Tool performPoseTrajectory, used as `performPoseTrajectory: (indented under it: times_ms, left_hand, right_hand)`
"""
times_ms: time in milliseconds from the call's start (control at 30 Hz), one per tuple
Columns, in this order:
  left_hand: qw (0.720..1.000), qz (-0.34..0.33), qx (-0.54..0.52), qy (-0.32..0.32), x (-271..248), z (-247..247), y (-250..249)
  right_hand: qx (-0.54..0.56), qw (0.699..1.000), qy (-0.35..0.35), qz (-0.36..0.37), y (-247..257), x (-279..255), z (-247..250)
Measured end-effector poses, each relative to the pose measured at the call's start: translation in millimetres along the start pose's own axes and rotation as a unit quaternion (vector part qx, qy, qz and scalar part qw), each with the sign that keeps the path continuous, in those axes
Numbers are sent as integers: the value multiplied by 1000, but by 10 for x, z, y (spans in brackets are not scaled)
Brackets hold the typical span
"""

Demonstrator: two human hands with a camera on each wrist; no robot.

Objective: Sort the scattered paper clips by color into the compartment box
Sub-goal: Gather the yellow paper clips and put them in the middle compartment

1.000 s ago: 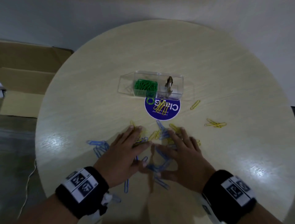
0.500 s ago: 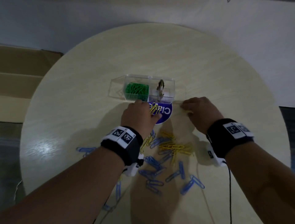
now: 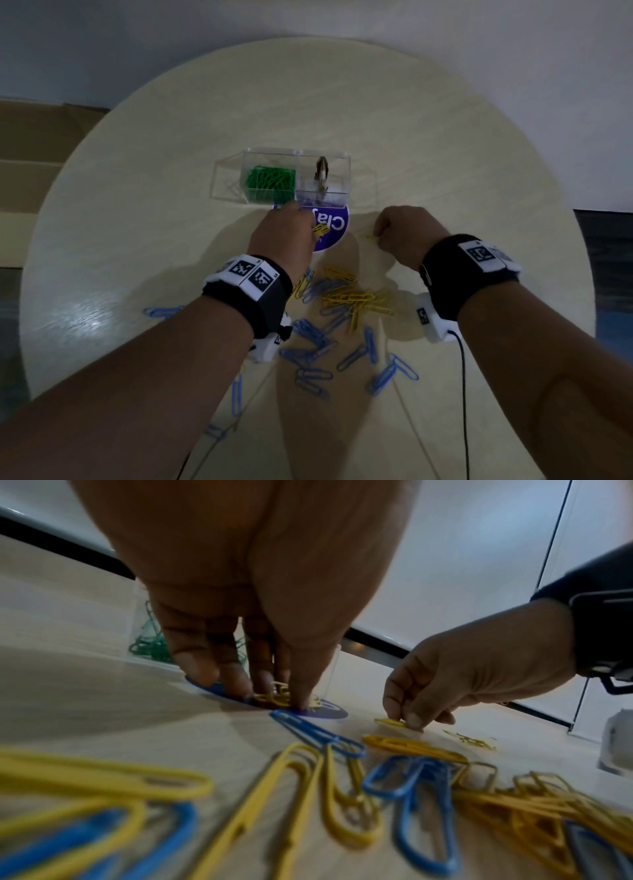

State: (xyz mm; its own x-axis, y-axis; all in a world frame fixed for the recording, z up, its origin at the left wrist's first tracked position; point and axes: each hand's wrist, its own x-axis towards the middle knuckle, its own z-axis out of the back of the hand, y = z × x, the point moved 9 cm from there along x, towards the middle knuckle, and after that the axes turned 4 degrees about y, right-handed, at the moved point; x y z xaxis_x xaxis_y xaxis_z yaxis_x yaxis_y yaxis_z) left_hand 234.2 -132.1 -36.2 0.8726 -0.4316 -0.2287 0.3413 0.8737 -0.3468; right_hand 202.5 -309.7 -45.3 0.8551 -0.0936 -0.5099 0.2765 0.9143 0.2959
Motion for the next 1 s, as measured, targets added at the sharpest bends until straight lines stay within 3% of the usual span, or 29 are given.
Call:
performPoseTrajectory:
  times_ms: [167,333,500,600,733,900,1000]
  left_hand:
    - [998,-14,50,28,33,-73,-53]
    - [991,-24,120,56,-5,-95,-65]
    - [989,-23,133,60,-111,-66,-64]
    - [988,-9,137,69,-164,-52,-74]
    - [976,11,196,96,-236,-39,-108]
    - [960,-17,264,91,-371,-85,-151]
    - [961,-29,257,101,-459,-117,-99]
  right_hand:
    - [-20,1000,17,17,-7,-96,5]
    - [45,991,-115,59,-524,-400,480]
    - [-26,994,-32,105,-612,-454,192]
    - [-61,986,-70,139,-453,-433,109]
    - [-48,988,-123,75,-506,-434,92]
    - [52,992,-110,-21,-654,-571,-28]
    - [22,993,-111,-20,-599,-595,-65]
